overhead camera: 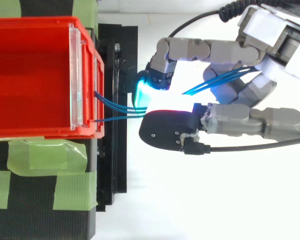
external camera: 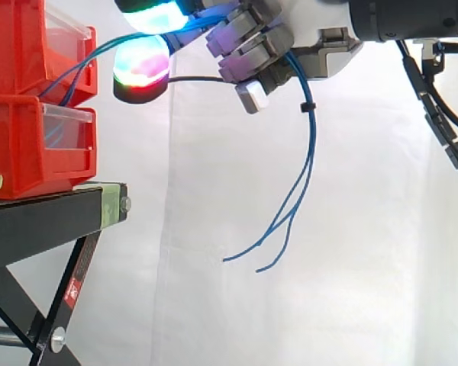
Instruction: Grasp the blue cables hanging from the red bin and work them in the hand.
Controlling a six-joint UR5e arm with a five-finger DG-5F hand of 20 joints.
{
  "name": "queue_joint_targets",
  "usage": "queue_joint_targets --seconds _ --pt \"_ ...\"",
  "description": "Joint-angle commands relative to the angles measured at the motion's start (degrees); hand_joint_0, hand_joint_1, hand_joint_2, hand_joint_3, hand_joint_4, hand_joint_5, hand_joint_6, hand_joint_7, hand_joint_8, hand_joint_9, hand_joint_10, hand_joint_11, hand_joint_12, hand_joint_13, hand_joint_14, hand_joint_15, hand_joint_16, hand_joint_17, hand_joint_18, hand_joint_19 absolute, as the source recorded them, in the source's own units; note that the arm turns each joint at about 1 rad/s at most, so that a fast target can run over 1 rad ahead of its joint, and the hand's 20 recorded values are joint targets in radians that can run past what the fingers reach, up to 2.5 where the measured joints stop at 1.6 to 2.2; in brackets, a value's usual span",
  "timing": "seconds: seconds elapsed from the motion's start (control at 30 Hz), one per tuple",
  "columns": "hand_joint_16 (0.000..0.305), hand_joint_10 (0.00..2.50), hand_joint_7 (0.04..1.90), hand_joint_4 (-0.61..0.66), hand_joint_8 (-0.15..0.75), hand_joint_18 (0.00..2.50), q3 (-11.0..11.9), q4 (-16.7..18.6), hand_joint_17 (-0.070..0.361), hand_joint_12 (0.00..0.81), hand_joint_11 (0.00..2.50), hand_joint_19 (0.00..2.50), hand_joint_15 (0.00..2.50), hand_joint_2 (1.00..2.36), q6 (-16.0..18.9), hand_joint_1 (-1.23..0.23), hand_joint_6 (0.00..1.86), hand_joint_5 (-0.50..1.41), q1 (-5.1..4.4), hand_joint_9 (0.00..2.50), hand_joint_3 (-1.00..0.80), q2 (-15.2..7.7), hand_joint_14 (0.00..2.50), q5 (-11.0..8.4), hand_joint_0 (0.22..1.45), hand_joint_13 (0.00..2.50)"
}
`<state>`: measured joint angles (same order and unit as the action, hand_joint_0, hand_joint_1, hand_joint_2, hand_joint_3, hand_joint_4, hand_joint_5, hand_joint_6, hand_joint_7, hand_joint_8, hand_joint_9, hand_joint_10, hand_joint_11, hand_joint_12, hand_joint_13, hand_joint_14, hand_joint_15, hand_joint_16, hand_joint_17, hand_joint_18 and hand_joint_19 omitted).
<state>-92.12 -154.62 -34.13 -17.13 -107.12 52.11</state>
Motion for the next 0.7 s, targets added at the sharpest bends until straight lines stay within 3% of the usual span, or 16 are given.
queue_joint_targets --seconds 0.0,0.07,0.37,0.67 --pt "0.237 2.5 1.28 0.39 0.535 2.5 0.01 0.11 0.178 0.712 2.5 0.65 1.97 1.49 0.03 -0.62 0.01 0.4 -0.01 1.78 0.27 -0.02 2.5 0.0 0.83 2.02" --pt "0.237 2.5 1.27 0.39 0.535 2.5 0.01 -0.15 0.178 0.712 2.5 0.65 1.97 1.42 0.03 -0.64 0.01 0.38 -0.01 1.78 0.3 -0.02 2.5 0.0 0.84 2.02" --pt "0.237 2.5 1.26 0.38 0.535 2.5 0.01 -0.86 0.178 0.712 2.5 0.65 1.97 1.4 0.03 -0.7 0.0 0.29 -0.01 1.78 0.34 -0.02 2.5 0.18 0.87 2.02" --pt "0.237 2.5 1.28 0.34 0.535 2.5 0.01 -1.47 0.178 0.712 2.5 0.65 1.97 1.27 -0.24 -0.71 0.0 0.28 -0.01 1.78 0.39 -0.02 2.5 0.18 1.0 2.02"
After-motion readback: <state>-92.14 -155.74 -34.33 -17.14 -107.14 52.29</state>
